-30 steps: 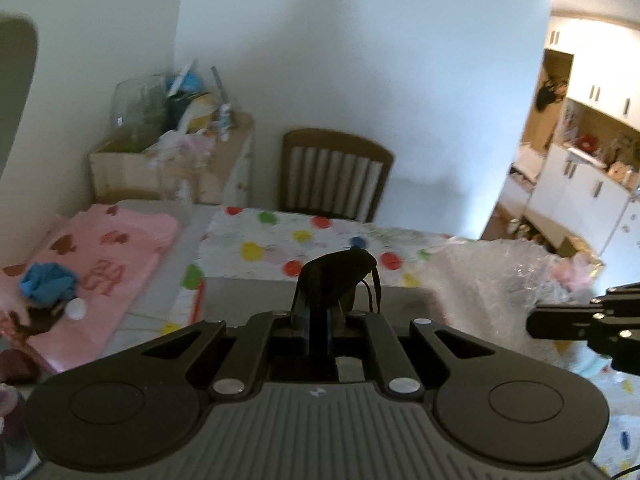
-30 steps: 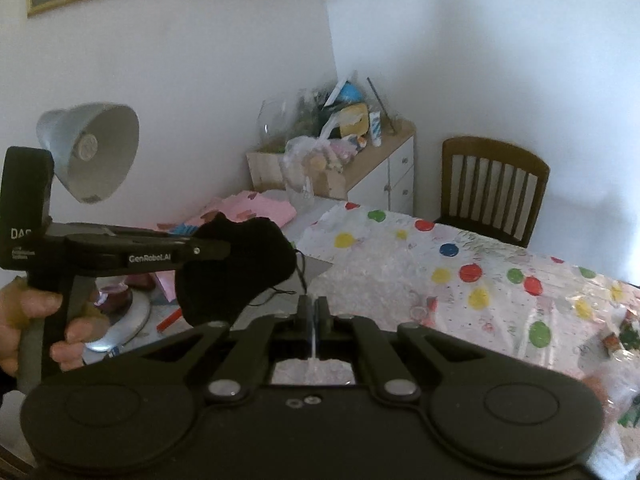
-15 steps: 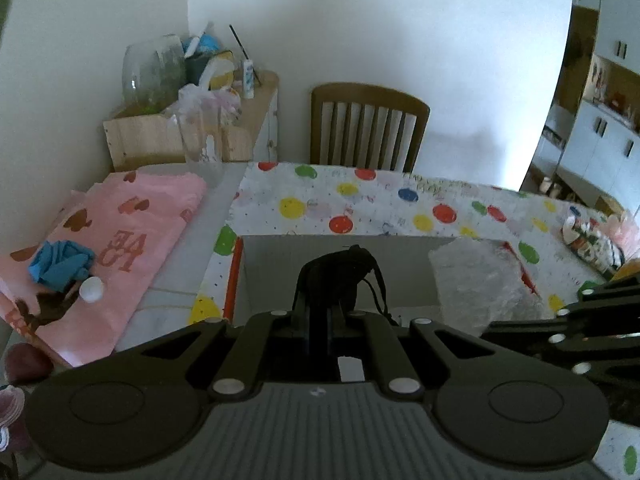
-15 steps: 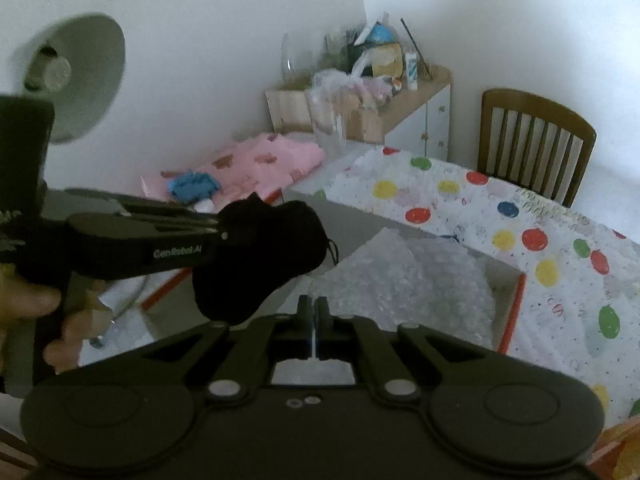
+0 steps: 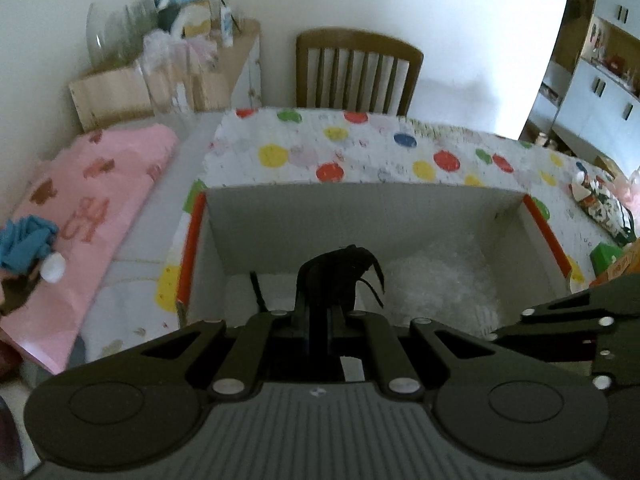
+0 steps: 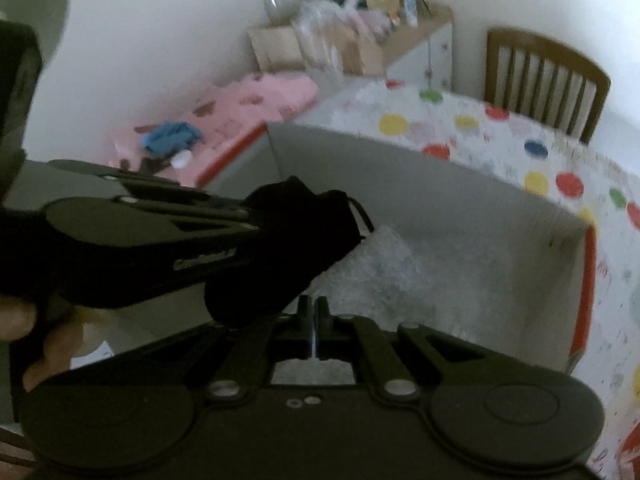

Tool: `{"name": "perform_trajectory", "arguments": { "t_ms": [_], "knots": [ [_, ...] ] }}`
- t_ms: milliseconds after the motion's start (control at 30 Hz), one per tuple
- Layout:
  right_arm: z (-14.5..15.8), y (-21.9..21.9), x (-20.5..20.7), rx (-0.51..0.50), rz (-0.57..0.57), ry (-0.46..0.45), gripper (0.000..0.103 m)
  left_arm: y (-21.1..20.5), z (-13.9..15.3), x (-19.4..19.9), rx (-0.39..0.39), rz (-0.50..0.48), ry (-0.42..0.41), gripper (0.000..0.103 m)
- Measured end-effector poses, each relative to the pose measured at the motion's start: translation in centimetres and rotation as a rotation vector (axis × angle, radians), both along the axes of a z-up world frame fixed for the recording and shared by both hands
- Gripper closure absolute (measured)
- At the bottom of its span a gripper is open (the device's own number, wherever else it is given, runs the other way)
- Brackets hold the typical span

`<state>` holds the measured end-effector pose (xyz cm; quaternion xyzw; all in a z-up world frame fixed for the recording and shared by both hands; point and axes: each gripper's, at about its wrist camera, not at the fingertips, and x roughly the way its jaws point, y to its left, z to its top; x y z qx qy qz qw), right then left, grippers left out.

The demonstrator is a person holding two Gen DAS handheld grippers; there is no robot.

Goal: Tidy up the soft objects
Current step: 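Open the right tool over the box while the left tool lowers and releases the black bag inside, then move both open tools from the box back over the table items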

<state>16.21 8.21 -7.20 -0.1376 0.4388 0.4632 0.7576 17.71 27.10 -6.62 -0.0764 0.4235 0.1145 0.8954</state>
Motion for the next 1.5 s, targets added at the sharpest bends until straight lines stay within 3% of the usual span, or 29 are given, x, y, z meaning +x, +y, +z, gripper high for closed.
{"name": "perform_trajectory", "arguments": {
  "t_ms": [300,500,600,667,733,1000,1067,1267,1500],
  "knots": [
    [-1.8,0.0,0.5,-0.064,-0.045,0.070,0.089,-0.3,-2.0,1.4,-0.034,-0.047,0.115,0.096],
    [-2.1,-0.5,0.8,-0.097,-0.058,0.112,0.080,-0.4,-2.3,1.7,-0.041,-0.029,0.141,0.092],
    [-1.4,-1.1,0.8,-0.081,-0.063,0.108,0.070,-0.5,-2.2,1.6,-0.031,-0.029,0.146,0.077],
    [-1.0,-1.5,0.8,-0.074,-0.065,0.103,0.069,-0.6,-2.1,1.4,-0.027,-0.027,0.142,0.049],
    [-0.6,-1.9,0.7,-0.072,-0.067,0.098,0.067,-0.7,-2.1,1.2,-0.013,-0.021,0.137,0.037],
    [1.4,-4.2,0.3,-0.041,-0.071,0.025,0.051,-1.1,-0.7,0.0,-0.004,-0.011,0.090,0.036],
    [1.9,-4.8,0.2,-0.031,-0.074,0.014,0.046,-1.3,-0.2,-0.3,0.005,-0.015,0.077,0.031],
    [3.7,-6.8,-0.4,0.020,-0.091,-0.007,0.039,-2.3,1.7,-1.7,0.017,-0.021,0.016,0.030],
    [5.9,-9.7,-1.6,0.074,-0.095,-0.028,0.027,-4.4,4.2,-3.6,0.015,-0.074,-0.048,0.024]
  ]
}}
